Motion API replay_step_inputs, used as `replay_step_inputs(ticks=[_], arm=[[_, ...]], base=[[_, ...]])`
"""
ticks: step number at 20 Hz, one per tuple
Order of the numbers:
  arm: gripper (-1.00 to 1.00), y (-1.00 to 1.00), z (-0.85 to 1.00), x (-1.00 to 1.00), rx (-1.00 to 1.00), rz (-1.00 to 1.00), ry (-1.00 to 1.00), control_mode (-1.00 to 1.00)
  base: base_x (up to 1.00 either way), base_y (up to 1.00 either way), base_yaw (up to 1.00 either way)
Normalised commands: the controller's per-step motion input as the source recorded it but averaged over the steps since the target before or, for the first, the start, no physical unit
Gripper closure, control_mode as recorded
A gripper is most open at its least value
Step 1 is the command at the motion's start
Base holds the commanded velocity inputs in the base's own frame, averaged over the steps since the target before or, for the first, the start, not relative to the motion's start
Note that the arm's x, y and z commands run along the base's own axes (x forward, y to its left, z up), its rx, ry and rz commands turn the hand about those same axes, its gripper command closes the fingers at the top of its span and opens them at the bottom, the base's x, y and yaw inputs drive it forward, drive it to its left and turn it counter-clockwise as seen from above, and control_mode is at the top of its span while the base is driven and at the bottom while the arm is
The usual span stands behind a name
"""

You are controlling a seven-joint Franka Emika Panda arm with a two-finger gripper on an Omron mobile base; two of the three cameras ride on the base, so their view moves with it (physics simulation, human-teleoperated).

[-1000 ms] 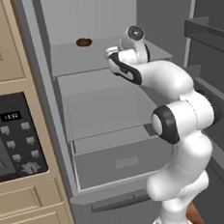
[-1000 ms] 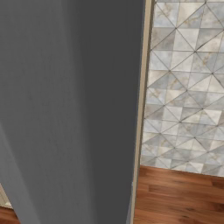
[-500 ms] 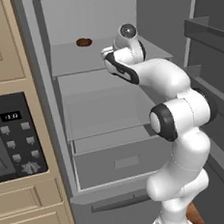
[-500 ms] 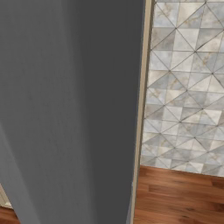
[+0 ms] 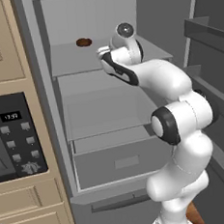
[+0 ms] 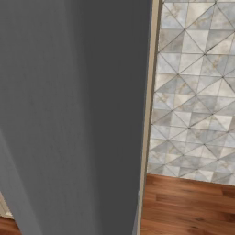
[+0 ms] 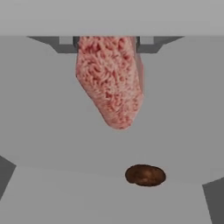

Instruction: Take the steak from the fridge and place it on the digital scale on the counter by the fridge. Wait a few seconds for a reading, then move it to the plate on the dining counter.

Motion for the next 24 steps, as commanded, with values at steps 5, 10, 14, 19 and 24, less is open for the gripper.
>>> replay_step_inputs(ticks=[5,10,14,19,24], arm=[[1.0,0.19,0.55,-0.77,0.09,0.0,-0.04,-1.0],[1.0,0.23,0.53,-0.77,0.06,-0.03,0.01,-1.0],[1.0,0.23,0.31,-0.73,0.03,-0.19,0.13,-1.0],[1.0,0.04,0.02,-0.7,0.0,-0.34,0.28,-1.0],[1.0,-0.02,-0.02,-0.77,0.0,-0.3,0.24,-1.0]], base=[[0.0,0.0,0.0],[0.0,0.0,0.0],[0.0,0.0,0.0],[0.0,0.0,0.0],[0.0,0.0,0.0]])
